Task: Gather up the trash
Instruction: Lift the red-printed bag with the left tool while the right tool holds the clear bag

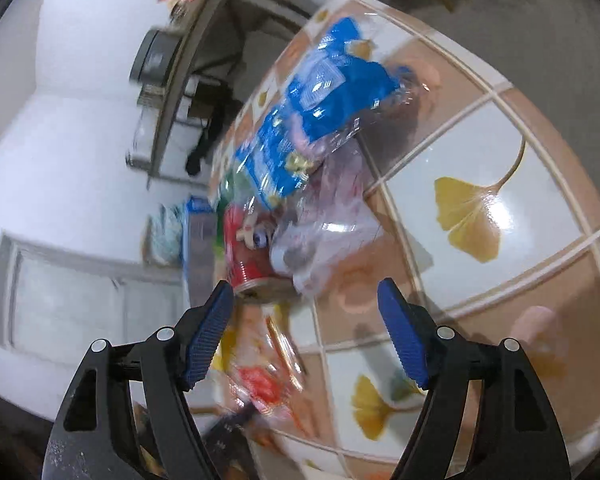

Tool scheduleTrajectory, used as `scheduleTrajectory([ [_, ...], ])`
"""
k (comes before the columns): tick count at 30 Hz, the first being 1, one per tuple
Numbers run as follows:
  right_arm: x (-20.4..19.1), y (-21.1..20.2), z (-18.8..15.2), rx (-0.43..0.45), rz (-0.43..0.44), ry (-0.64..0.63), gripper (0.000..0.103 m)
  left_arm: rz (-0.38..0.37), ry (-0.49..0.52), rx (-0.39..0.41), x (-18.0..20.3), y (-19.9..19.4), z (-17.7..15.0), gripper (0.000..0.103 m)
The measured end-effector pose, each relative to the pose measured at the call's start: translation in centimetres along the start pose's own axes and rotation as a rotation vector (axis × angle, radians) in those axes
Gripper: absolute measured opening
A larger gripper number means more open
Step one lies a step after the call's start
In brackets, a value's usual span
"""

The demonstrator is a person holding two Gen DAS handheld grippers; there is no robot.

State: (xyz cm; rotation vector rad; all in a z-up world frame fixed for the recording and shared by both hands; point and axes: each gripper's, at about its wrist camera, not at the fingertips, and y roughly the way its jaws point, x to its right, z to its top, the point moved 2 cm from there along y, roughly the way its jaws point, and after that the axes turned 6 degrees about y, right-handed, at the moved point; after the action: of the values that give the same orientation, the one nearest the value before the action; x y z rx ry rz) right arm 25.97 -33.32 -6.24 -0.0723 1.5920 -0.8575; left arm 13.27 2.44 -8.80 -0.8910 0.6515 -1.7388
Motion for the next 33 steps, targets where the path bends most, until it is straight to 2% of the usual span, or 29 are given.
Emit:
scheduleTrajectory([
  [3, 1.1, 1.3, 1.2, 0.02, 0.022, 0.081, 0.066, -0.007, -0.004, -0.001, 0.1, 0.1, -0.1, 0.011],
  [6, 2.1, 2.2, 2.0, 0.02, 0.049, 0.157, 0.046, -0.011, -0.012, -0.003, 0.0, 0.2, -0.2, 0.011],
  [8, 2.5, 2.7, 2.1, 0.014, 0.064, 0.188, 0.026, -0.016, -0.019, -0.003, -0.2, 0.3, -0.2, 0.011],
  [16, 1.3, 0.6, -0.1, 0.015, 0.09, 0.16, 0.018, -0.019, -0.026, -0.001, -0.2, 0.3, -0.2, 0.011],
  [23, 0.7, -0.3, -3.2, -0.044, 0.071, 0.134, 0.016, -0.024, -0.046, 0.003, -0.3, 0.3, -0.2, 0.011],
  [30, 1.5, -1.7, -6.9, -0.088, 0.031, 0.129, 0.014, -0.027, -0.047, 0.028, -0.1, -0.5, -0.1, 0.01],
  [33, 2.1, -2.3, -7.4, -0.106, 0.022, 0.144, 0.013, -0.026, -0.043, 0.042, 0.2, -1.2, -0.1, 0.008],
])
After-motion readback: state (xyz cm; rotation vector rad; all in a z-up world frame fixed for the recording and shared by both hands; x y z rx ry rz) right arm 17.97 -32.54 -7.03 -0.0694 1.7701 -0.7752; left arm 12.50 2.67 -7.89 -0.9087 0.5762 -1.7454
